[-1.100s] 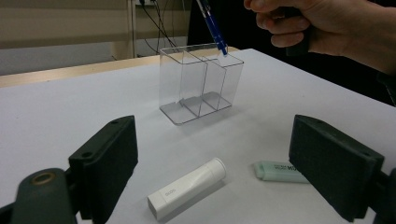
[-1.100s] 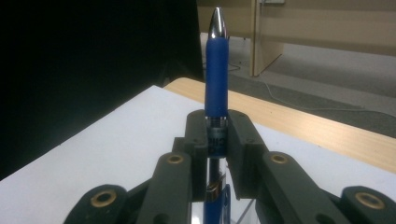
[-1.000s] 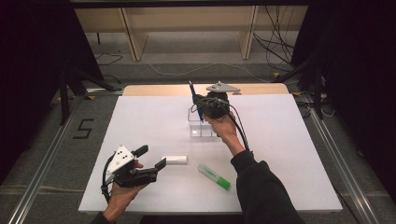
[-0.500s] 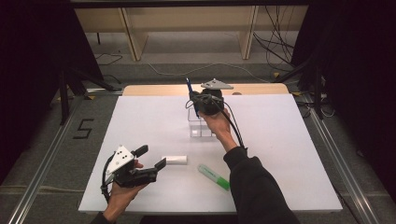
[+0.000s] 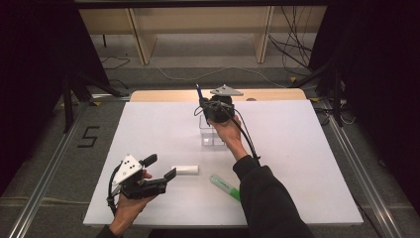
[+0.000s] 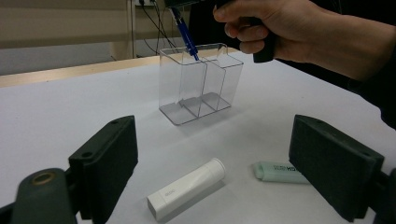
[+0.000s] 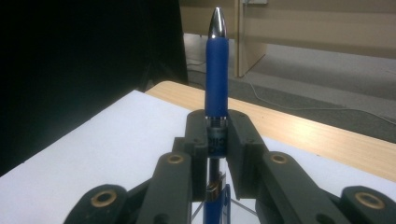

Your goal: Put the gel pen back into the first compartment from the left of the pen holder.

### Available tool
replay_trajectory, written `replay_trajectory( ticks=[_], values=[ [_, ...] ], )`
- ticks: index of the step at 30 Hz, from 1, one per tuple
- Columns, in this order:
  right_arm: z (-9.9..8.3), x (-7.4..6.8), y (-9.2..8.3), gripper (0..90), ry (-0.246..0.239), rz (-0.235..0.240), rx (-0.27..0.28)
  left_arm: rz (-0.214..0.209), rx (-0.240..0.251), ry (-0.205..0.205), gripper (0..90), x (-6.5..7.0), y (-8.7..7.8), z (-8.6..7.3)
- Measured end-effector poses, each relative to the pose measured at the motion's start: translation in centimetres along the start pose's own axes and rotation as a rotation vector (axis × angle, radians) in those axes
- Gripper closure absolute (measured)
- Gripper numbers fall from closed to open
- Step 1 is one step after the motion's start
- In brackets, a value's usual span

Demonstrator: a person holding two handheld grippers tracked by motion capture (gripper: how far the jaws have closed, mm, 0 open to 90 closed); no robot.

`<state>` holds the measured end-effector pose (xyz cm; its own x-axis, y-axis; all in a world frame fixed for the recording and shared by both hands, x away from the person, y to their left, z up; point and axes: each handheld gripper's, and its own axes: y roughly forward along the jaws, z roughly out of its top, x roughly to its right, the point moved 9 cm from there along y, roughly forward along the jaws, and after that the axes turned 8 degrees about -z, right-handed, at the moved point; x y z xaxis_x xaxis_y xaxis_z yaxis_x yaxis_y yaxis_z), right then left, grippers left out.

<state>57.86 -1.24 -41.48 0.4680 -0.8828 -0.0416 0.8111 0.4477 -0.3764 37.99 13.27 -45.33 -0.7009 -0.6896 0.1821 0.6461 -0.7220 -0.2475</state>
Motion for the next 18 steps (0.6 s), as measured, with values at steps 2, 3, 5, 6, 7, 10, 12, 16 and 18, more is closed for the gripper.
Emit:
replay_trajectory(
  ticks=[2,3,5,6,7,10,12,16,18],
  values=[
    [-0.2,-0.1,0.1,79.9,0.007,-0.003,-0.008,0.0,0.0,0.001,15.0,0.0,0.0,0.0],
    [-0.2,0.0,0.3,79.9,0.002,-0.004,-0.006,-0.001,0.001,0.002,15.0,0.0,0.0,0.0],
    [-0.5,-0.1,0.3,79.9,0.004,-0.006,-0.017,-0.001,0.002,0.001,15.0,0.0,0.0,0.0],
    [-0.6,-0.1,0.4,79.9,-0.001,-0.009,-0.021,0.0,0.002,0.001,15.0,0.0,0.0,0.0],
    [-0.6,-0.1,0.5,79.9,-0.004,-0.01,-0.02,0.0,0.002,-0.001,15.0,0.0,0.0,0.0],
    [-0.6,-0.1,0.6,79.9,0.014,-0.006,-0.021,-0.001,0.002,0.002,15.0,0.0,0.0,0.0],
    [-0.8,-0.2,0.6,79.9,0.019,-0.009,-0.033,-0.001,0.001,0.002,15.0,0.0,0.0,0.0],
    [-1.2,-0.3,0.8,79.9,0.016,-0.013,-0.043,0.001,0.005,0.0,15.0,0.0,0.0,0.1],
    [-1.3,-0.3,0.8,79.8,0.018,-0.016,-0.045,0.001,0.005,0.001,15.0,0.0,-0.1,0.1]
  ],
)
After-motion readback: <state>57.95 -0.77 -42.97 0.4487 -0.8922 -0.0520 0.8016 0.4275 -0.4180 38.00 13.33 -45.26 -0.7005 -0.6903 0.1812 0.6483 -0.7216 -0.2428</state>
